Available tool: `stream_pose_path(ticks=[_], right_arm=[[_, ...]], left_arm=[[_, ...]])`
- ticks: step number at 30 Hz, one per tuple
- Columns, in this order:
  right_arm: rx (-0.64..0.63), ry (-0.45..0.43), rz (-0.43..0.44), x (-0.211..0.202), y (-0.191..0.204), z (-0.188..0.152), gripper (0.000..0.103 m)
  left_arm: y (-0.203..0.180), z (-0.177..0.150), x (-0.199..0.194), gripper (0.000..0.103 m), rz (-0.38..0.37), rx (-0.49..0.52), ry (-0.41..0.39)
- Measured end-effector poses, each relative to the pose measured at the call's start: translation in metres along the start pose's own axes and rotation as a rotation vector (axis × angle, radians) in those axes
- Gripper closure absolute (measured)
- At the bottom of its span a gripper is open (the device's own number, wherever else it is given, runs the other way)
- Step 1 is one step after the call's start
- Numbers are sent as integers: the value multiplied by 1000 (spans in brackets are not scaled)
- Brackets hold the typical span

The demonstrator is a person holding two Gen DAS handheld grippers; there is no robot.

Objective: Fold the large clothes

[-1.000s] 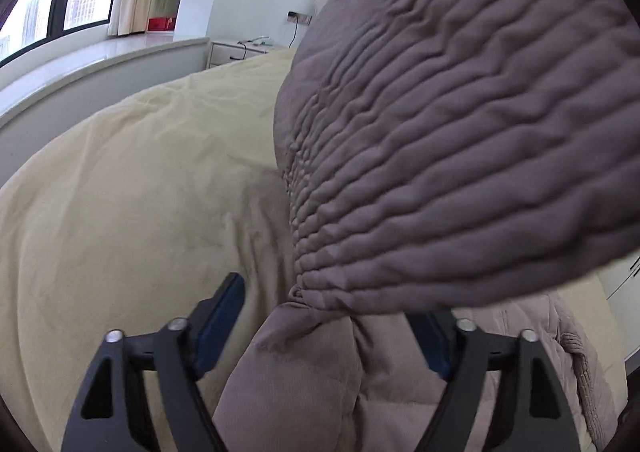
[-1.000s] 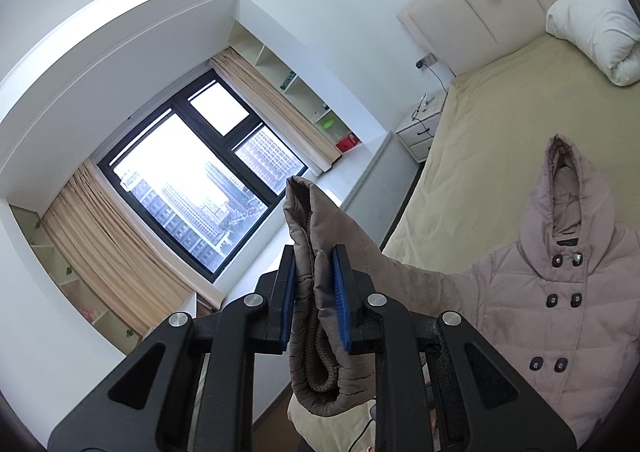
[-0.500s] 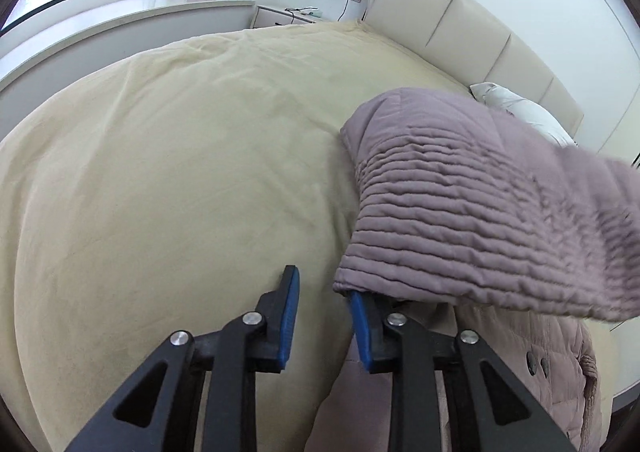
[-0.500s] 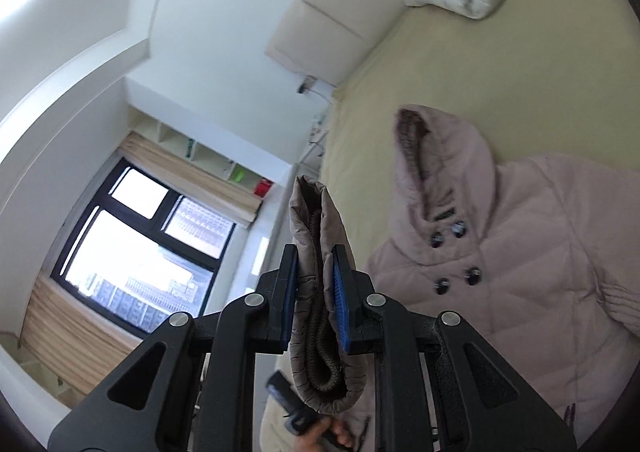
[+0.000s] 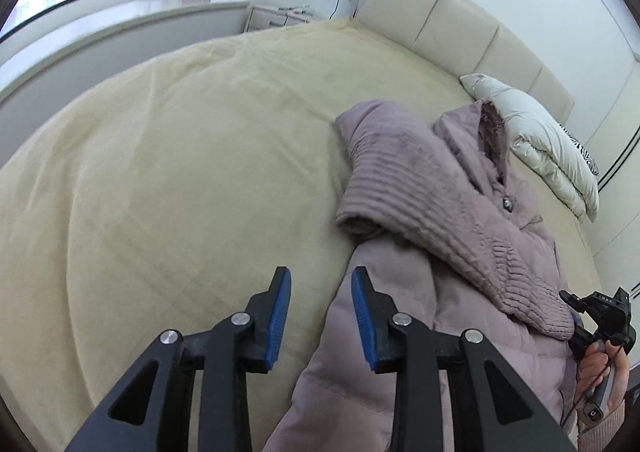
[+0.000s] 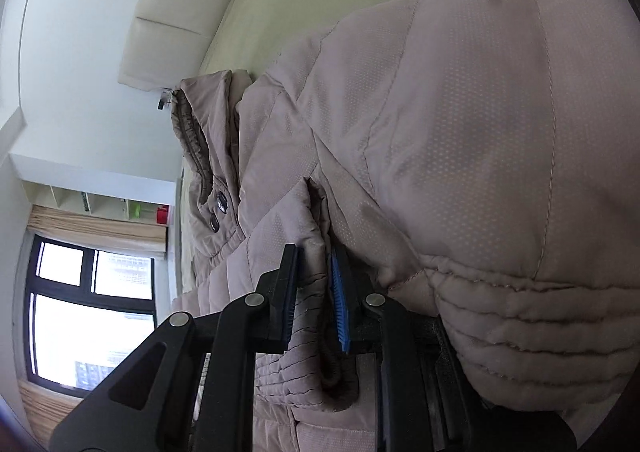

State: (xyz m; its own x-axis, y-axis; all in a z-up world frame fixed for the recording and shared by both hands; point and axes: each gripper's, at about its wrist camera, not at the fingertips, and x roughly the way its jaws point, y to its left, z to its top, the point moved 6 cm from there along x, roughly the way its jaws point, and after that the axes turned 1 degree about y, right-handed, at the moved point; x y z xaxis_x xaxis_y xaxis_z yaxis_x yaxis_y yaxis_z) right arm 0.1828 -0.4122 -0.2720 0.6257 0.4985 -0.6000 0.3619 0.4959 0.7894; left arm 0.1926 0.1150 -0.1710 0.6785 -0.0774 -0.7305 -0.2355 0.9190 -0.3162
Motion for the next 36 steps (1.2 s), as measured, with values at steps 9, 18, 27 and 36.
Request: stream_pose_path(ticks=[9,18,27,36], right_arm=[[-115,-30,-76,-10,19,7,87],[-99,-22,-77,-8,27,27,87],[-281,-203,-131,-54,65,22,86],[-451,-23,-184,8,91,-22,86]], left_arm=[[-67,81,49,70,58,253,-51],[-71,58,130,65,215,430,76],[-72,54,124,65,216,426,63],[-70,56,135,63,227,398,75]])
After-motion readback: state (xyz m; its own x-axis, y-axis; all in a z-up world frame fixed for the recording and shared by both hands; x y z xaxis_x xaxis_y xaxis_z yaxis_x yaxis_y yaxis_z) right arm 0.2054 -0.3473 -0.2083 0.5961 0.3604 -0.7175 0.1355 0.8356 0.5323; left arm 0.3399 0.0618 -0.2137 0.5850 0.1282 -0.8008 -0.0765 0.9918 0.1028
